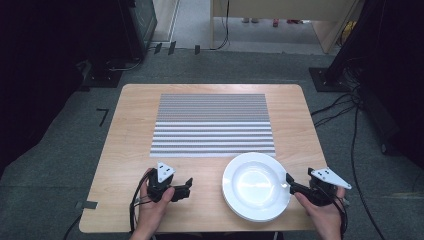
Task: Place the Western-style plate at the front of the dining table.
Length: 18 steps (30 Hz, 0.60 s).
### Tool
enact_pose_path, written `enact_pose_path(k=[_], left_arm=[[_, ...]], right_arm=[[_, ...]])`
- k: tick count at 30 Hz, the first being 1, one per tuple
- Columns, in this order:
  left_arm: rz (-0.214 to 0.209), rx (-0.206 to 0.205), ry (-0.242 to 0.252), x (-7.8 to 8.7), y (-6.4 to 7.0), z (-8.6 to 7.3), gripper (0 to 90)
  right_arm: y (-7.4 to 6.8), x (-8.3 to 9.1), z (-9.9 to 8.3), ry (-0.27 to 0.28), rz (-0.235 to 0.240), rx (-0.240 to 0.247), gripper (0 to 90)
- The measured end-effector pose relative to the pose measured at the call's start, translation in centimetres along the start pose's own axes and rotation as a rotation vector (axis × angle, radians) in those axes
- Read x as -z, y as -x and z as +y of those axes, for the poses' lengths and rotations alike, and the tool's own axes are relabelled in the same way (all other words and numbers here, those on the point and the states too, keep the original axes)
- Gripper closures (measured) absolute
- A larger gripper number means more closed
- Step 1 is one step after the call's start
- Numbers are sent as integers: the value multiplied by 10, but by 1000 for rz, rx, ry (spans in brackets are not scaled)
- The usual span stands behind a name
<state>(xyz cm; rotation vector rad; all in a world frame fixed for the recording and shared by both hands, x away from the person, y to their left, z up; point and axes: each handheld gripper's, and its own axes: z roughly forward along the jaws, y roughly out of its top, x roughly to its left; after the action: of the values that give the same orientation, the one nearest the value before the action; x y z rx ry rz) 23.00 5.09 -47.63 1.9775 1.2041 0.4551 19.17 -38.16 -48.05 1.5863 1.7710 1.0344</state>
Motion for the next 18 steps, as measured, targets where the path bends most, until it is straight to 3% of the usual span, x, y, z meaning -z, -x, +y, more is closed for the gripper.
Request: enact_pose_path(k=[9,14,18], left_arm=[[-59,-21,1,-12,25,10,122],[-101,-10,10,-19,37,16,122],[-130,-3,11,-23,45,19,123]], right_arm=[[-2,-1,0,-3,15,-9,234],[-3,-1,-1,-1,64,-14,413],[-3,-2,-1,-1,86,-36,468]])
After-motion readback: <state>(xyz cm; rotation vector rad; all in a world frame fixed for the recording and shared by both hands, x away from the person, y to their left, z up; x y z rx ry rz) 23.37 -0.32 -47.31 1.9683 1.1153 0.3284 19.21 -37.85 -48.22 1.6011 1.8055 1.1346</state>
